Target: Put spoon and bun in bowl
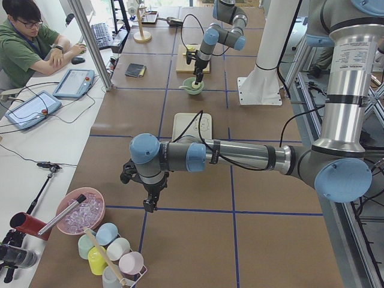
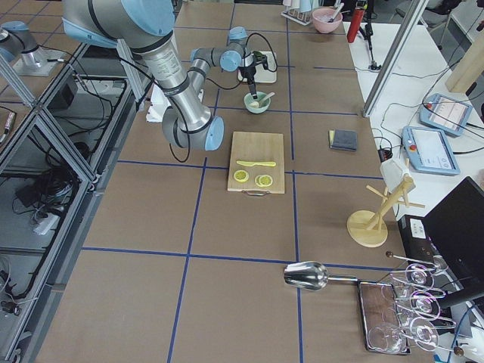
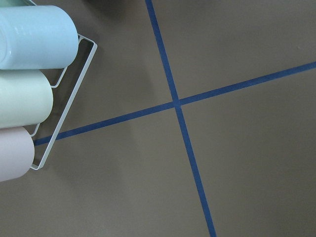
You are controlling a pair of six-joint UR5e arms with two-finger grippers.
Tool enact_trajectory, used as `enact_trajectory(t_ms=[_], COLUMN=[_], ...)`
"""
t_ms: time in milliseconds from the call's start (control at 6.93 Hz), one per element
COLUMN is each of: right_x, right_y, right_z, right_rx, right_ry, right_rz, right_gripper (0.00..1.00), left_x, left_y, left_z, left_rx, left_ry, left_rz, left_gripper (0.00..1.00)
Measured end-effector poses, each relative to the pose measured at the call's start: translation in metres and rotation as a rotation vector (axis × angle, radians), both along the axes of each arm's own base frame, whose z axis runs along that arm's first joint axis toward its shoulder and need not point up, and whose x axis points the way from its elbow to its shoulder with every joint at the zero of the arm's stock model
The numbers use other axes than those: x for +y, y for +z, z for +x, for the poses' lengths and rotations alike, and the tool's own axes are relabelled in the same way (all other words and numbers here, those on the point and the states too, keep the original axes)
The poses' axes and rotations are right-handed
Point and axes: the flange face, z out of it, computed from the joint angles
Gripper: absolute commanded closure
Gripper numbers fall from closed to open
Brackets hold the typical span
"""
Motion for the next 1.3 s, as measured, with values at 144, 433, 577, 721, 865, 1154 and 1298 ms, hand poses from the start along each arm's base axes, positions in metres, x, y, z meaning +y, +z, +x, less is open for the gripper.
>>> enact_trajectory(t_ms=[144, 433, 577, 721, 865, 1154, 1298], right_x=[-0.027, -0.112, -0.155, -0.194, -0.226, -0.248, -0.236], right_y=[0.003, 0.044, 0.079, 0.120, 0.165, 0.264, 0.318], right_z=[0.031, 0.136, 0.198, 0.266, 0.338, 0.472, 0.524], right_rx=[-0.005, 0.024, 0.055, 0.084, 0.102, 0.127, 0.147], right_ry=[-0.018, -0.116, -0.171, -0.229, -0.290, -0.378, -0.388], right_rz=[0.012, 0.053, 0.074, 0.089, 0.099, 0.113, 0.086], right_gripper=[0.00, 0.00, 0.00, 0.00, 0.00, 0.00, 0.00], left_x=[0.000, 0.002, 0.004, 0.004, 0.004, 0.004, 0.003], left_y=[0.001, 0.013, 0.020, 0.021, 0.021, 0.016, 0.014], left_z=[0.000, 0.000, 0.000, 0.000, 0.000, 0.000, 0.000], left_rx=[0.000, -0.001, 0.001, 0.004, 0.005, 0.006, 0.006], left_ry=[0.000, 0.000, -0.001, -0.002, -0.004, -0.004, -0.003], left_rz=[-0.002, -0.028, -0.045, -0.049, -0.049, -0.040, -0.033], left_gripper=[0.00, 0.00, 0.00, 0.00, 0.00, 0.00, 0.00])
